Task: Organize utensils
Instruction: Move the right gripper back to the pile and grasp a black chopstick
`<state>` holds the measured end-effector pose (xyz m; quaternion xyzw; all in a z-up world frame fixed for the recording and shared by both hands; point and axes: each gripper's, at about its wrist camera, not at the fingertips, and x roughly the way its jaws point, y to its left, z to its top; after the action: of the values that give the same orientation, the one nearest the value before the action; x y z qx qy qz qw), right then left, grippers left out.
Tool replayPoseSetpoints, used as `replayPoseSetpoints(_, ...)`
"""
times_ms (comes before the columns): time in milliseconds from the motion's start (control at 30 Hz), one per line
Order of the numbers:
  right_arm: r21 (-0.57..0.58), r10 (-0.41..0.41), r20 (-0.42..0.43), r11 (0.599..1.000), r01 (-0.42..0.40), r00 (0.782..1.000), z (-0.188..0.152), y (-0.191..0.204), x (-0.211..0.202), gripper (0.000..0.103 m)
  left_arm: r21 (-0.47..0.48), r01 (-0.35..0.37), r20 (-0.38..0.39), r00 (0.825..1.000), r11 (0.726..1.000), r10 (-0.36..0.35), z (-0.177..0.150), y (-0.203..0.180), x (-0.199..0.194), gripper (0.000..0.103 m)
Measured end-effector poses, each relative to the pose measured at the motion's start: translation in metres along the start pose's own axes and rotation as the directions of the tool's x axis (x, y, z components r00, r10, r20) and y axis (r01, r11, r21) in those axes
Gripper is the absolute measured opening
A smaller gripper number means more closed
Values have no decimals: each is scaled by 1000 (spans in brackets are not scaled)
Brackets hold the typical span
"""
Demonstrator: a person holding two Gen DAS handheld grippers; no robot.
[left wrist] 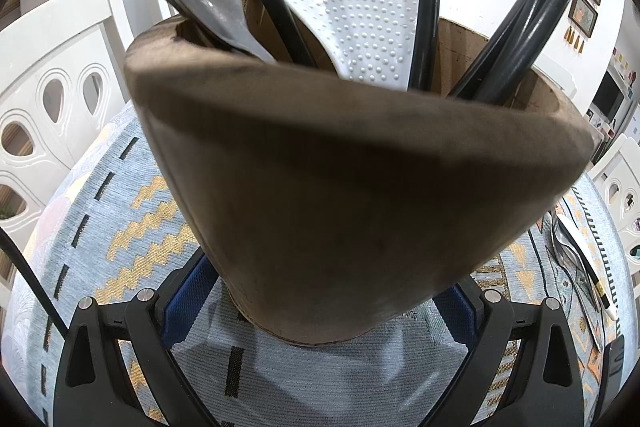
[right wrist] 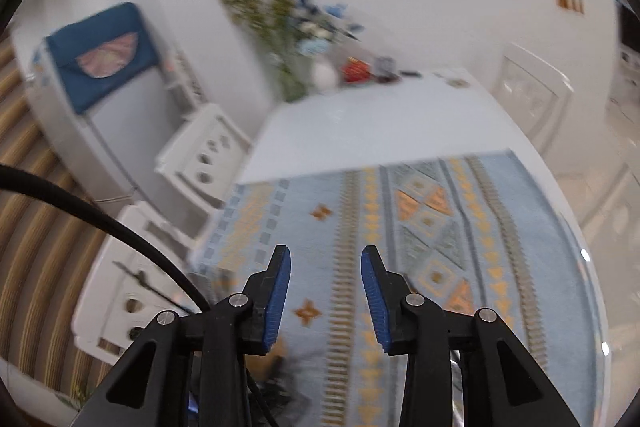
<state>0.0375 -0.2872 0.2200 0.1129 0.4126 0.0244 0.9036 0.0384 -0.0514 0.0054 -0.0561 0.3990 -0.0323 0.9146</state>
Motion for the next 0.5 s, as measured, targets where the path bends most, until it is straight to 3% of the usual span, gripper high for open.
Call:
replayPoseSetpoints(133,15,-119,-157,992,122,980,-16,-34,40,35,0,0,0,1000,1000,0,0,0,0,98)
replayPoseSetpoints(233,41,-150,-229,986,164,962,-34,-59,63,35,0,0,-1,1000,1000,0,0,0,0,98)
replayPoseSetpoints(300,39,-182,-257,979,198,949,-46,-72,75,34,0,0,-1,1000,1000,0,0,0,0,98)
replayPoseSetpoints(367,30,-209,-275,974,226,938,-55,-82,83,23,0,0,-1,1000,1000,0,0,1,0,98)
replayPoseSetpoints(500,44,-219,-296,969,243,930,-68,-98,97,21,1,-1,-2,1000,1000,1,-1,7,-2,98)
